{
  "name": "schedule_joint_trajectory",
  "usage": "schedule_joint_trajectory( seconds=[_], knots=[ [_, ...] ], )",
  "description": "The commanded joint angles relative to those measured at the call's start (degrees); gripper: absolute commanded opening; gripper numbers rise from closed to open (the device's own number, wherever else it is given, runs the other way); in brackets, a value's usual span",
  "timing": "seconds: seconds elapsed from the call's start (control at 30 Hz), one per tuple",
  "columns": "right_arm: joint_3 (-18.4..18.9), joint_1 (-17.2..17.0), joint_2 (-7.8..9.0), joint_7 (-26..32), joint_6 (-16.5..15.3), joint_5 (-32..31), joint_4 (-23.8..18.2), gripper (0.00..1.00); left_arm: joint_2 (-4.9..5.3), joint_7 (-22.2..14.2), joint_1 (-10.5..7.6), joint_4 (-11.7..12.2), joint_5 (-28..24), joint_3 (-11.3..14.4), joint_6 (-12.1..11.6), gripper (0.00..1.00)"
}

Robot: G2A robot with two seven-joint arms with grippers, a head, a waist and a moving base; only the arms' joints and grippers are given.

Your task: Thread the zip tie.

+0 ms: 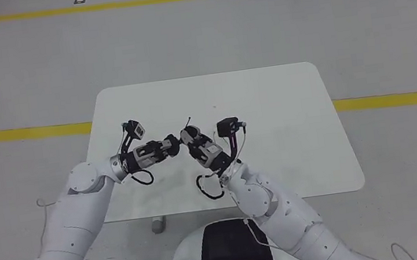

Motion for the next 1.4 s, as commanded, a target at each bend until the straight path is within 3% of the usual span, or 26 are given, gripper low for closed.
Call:
schedule_joint_trajectory(
  seconds=[0.0, 0.57, 1.37],
  knots=[
    [0.0, 0.0, 0.02, 0.1, -0.1, 0.0, 0.0, 0.00, 0.00, 0.0, -0.05, 0.1, -0.1, 0.1, 0.0, 0.00],
    [0.6, -0.4, 0.02, -1.4, 2.0, -1.8, -0.4, 0.00, 0.07, 0.0, -0.32, 0.2, -0.2, 0.3, 0.0, 0.00],
    [0.4, 0.1, -0.24, -1.1, 2.2, -1.7, 0.7, 0.00, 0.17, 0.2, -0.27, -0.1, -0.2, 0.6, 0.0, 0.00]
  ],
)
